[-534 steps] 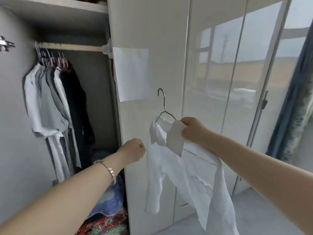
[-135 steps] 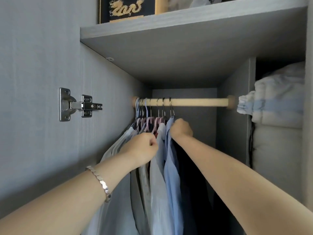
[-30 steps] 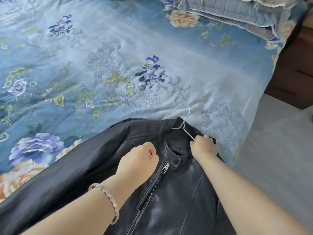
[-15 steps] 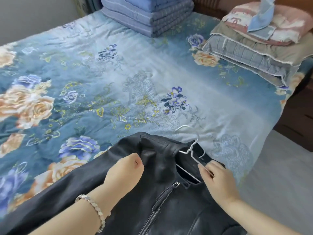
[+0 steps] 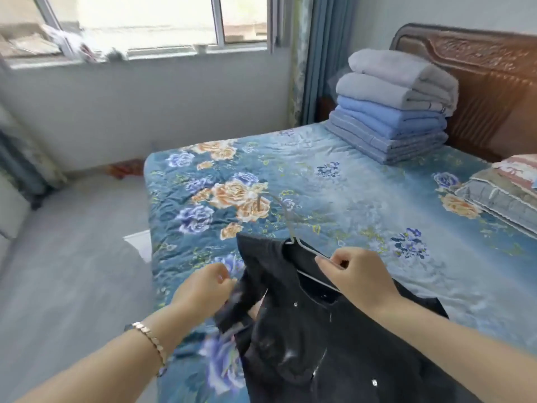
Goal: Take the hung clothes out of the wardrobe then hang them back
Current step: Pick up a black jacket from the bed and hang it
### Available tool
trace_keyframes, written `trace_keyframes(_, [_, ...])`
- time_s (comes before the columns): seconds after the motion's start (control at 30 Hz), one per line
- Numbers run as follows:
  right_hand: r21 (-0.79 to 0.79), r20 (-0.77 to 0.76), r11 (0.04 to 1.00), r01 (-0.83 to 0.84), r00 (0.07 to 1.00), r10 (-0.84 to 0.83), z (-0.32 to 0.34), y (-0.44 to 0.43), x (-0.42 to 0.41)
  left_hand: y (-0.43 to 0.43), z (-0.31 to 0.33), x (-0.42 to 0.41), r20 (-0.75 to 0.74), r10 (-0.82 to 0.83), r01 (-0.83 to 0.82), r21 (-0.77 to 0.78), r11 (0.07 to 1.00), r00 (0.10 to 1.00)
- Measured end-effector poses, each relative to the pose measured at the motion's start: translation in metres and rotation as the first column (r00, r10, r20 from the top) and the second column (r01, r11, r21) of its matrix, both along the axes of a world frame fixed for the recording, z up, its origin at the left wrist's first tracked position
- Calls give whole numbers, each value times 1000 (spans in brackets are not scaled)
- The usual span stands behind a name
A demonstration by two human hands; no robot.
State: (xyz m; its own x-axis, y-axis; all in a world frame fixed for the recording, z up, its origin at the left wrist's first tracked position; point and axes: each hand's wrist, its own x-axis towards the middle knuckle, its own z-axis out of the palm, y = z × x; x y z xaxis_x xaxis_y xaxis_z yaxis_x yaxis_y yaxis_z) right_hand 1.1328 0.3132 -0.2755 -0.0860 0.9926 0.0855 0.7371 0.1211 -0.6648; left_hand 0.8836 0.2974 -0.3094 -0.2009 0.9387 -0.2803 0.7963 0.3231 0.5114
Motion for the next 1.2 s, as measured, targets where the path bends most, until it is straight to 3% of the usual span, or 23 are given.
trace_keyframes(0.13, [73, -21, 991, -109, 994, 111, 90, -38, -120, -81, 64, -119, 52, 138, -141, 66, 988, 989])
trace_keyframes(0.3, [113, -95, 957, -266, 956, 277, 173, -73, -262, -168, 129, -251, -82, 239, -230, 108, 967, 968])
trace_keyframes(0.47, [1, -283, 909, -417, 872, 400, 218, -81, -382, -231, 170, -354, -48, 437, -424, 172, 889, 898])
trace_keyframes(0.67, [94, -348, 814, -573, 747, 566, 239, -97, -528, -283, 197, -448, -47, 632, -610, 214, 763, 774])
trace_keyframes(0.77, [108, -326, 701, -705, 641, 695, 248, -112, -608, -303, 209, -493, -70, 726, -692, 251, 677, 684])
trace_keyframes(0.97, [43, -257, 341, -939, 319, 912, 265, -151, -778, -340, 239, -594, -141, 880, -819, 325, 473, 453])
trace_keyframes(1.1, [-18, -313, 185, -983, 181, 932, 272, -183, -881, -375, 258, -657, 27, 968, -899, 379, 222, 250])
trace_keyframes(1.2, [-13, -261, 80, -997, 81, 962, 279, -205, -941, -404, 271, -684, 75, 992, -918, 390, 62, 99])
